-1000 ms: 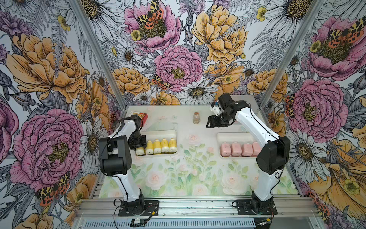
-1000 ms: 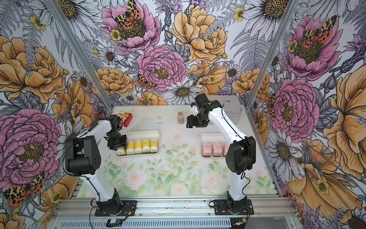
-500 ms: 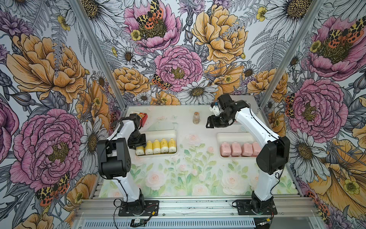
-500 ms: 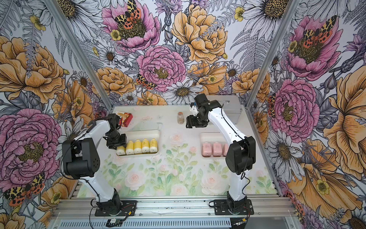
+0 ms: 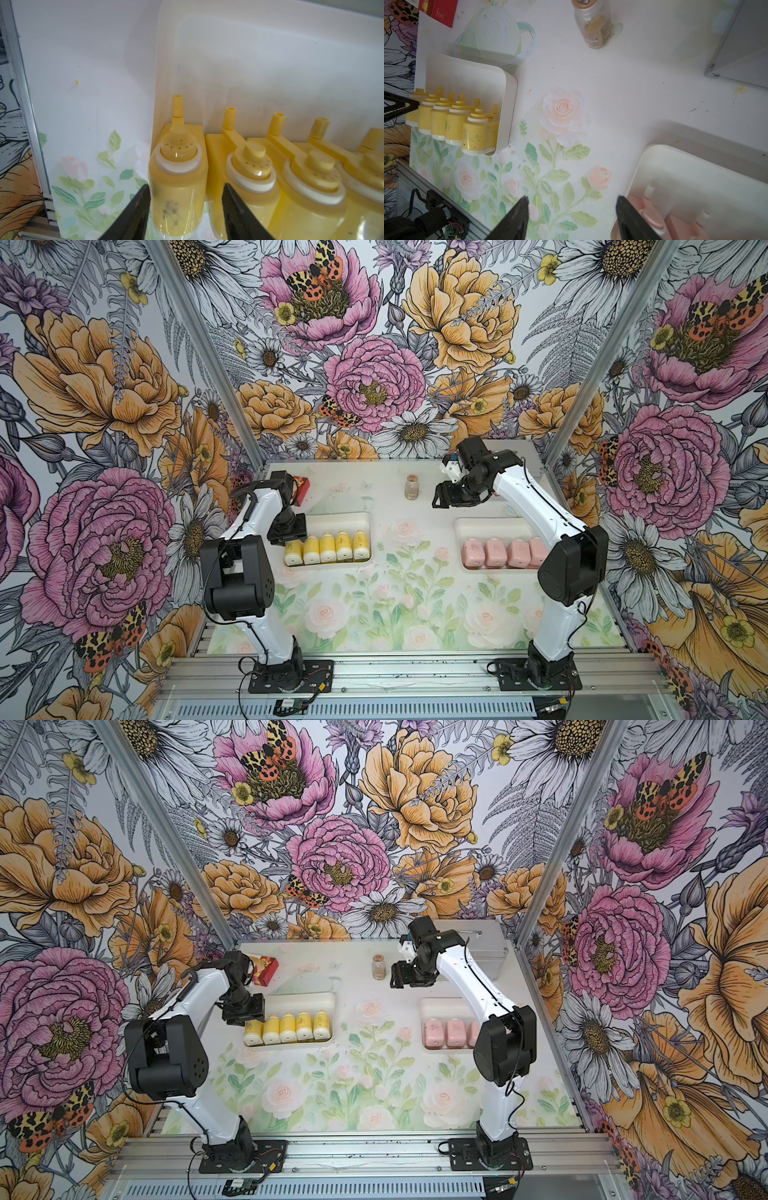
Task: Place the pencil sharpeners by color into the storage box
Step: Place the pencil sharpener in the storage box.
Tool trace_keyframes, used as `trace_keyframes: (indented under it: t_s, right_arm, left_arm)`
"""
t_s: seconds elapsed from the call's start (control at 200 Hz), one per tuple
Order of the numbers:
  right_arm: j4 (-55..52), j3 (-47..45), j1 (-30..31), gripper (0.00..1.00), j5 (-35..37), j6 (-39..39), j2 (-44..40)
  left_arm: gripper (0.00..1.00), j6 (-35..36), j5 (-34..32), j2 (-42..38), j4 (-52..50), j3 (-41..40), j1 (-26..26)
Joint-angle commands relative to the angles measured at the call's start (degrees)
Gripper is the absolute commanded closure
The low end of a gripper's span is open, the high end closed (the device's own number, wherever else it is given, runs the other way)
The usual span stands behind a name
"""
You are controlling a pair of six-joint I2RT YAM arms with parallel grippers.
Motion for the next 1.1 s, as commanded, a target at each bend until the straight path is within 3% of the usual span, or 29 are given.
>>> trace_keyframes:
  t_s: [0.0, 0.736, 1.006, 1.096]
  right_arm:
    - [1.2, 0.6, 0.4, 0.32, 0.0, 0.4, -0.6]
    - [1.7, 0.1, 0.2, 0.31, 2.5, 1.3, -2.2]
    - [2.3, -2.8, -0.6, 0.27, 5.5, 1.5, -5.1]
    - [2.7, -4.3, -1.0, 0.21, 6.0, 1.6, -6.6]
  left_arm:
    - [0.43, -0.7, 1.1, -2.0, 0.3, 1.7, -0.8]
    - [0.41, -4.3, 0.1, -5.5, 0.7, 8.0, -6.4]
    - [0.32, -5.7, -0.8, -7.1, 2.6, 9.7, -11.6]
    - [0.26, -6.1, -0.9, -7.9, 3.9, 10.0, -13.4]
